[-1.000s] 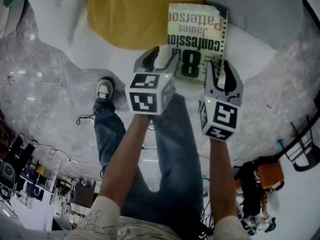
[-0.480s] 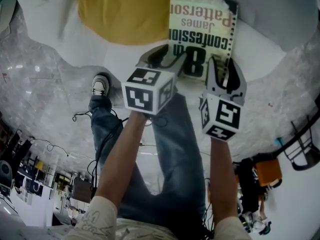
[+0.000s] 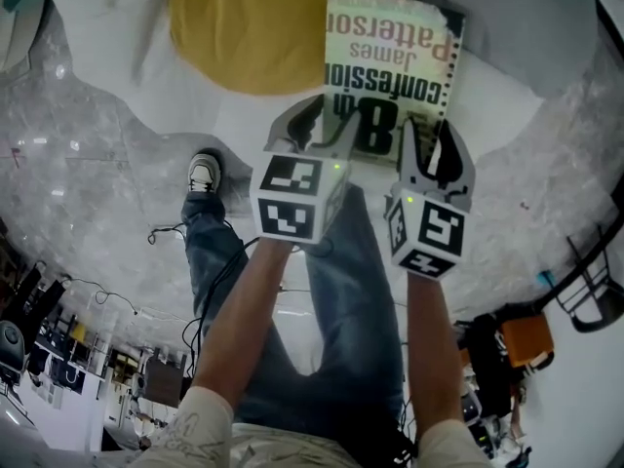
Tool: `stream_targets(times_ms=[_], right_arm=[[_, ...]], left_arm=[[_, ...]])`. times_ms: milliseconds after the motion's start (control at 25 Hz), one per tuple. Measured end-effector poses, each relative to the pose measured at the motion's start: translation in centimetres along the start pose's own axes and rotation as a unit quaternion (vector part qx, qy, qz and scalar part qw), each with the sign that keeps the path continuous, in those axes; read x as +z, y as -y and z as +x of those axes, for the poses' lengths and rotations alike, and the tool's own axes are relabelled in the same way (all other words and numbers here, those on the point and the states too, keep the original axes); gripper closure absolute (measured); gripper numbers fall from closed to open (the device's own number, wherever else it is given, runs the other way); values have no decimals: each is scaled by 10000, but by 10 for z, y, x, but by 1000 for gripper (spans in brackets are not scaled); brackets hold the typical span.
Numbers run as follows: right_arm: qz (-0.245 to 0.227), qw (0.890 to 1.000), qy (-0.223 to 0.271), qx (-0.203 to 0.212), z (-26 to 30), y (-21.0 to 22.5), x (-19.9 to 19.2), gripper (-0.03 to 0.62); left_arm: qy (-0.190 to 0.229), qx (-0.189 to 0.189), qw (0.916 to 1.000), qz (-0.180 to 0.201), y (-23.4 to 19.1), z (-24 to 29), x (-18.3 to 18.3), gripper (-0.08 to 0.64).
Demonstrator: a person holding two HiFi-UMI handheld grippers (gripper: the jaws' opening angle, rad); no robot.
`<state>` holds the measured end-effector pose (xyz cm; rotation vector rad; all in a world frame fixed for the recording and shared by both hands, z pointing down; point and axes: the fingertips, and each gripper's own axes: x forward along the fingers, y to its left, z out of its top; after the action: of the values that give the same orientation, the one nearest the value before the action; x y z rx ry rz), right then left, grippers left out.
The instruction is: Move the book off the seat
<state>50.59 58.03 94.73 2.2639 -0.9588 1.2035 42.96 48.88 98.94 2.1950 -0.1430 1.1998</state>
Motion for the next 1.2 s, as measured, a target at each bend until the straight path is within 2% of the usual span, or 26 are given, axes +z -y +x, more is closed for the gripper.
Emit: stream_targets(times_ms=[120,360,560,680,800,880,1040,1200], right_arm=[[42,9996,274,91,-3,-2,8,407],[8,9930,1126,363,-70,-22,80,407],[-137,9779,2004,582,-132,-76,207,407],[-126,9673,2425,736,-185,-104,262,407],[-129,9558,2808,866,-252,-125,298,407],[-204,9452,3102,994,-290,-142,328,407],[-393,9190,3679,1365,-364,-171,393,407],[-642,8898,4162,1758,-442,-198,437,407]], left_arm=[[245,149,9995,138,0,-9,10,361],[1052,478,9925,412,20,-98,71,365],[1966,802,9752,624,8,-212,177,367],[2405,995,9626,757,14,-289,220,367],[2808,1210,9480,888,35,-367,241,367],[3118,1371,9354,948,43,-416,259,367],[3853,1754,9005,993,64,-516,297,367],[4411,2184,8646,1009,88,-608,313,367]])
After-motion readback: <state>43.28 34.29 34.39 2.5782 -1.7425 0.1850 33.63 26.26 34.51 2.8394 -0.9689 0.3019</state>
